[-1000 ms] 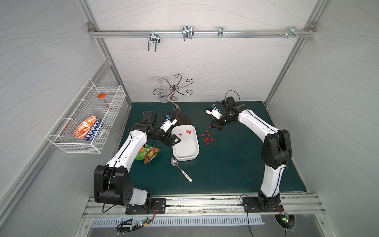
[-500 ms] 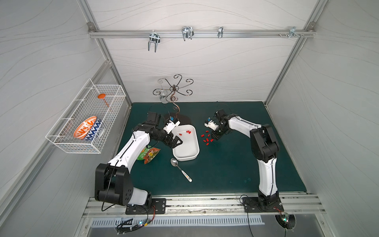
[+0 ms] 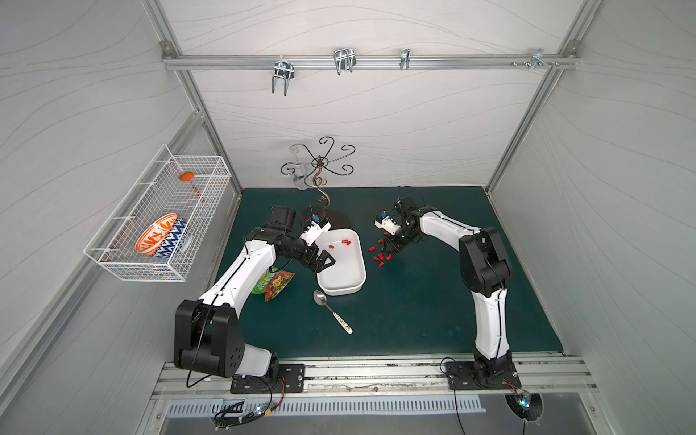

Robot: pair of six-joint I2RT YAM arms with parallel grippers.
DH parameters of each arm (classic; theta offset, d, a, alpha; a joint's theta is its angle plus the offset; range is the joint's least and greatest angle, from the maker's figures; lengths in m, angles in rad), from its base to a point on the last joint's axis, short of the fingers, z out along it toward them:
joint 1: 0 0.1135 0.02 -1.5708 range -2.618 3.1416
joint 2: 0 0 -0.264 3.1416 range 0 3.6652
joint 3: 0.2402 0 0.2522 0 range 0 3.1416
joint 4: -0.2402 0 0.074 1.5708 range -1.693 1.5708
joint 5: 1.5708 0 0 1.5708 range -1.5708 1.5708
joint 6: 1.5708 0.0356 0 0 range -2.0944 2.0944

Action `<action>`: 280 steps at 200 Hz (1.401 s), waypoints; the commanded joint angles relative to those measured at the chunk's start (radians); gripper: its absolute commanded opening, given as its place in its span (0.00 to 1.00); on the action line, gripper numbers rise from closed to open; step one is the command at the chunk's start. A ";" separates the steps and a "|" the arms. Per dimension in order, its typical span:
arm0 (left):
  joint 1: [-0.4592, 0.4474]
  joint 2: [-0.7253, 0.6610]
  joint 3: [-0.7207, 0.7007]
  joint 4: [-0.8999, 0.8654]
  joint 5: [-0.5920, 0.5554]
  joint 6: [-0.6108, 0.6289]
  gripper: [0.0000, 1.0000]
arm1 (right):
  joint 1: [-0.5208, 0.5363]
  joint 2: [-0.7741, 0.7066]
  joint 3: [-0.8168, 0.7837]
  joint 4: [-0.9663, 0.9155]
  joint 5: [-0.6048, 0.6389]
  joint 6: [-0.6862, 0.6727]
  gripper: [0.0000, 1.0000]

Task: Take the screw protection sleeves out of the storage box
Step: Place the screw protection sleeve at the center of the board, then pick up the screw protection sleeve from the storage box.

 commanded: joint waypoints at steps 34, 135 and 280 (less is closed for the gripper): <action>0.026 -0.024 -0.015 -0.010 -0.035 0.054 0.99 | 0.029 -0.186 0.005 -0.039 -0.185 -0.114 0.54; 0.235 -0.084 -0.061 0.030 0.041 0.109 0.96 | 0.355 -0.001 0.154 0.142 0.001 -0.113 0.56; 0.239 -0.156 -0.133 0.146 -0.010 0.058 0.96 | 0.383 0.363 0.483 0.174 0.174 -0.079 0.43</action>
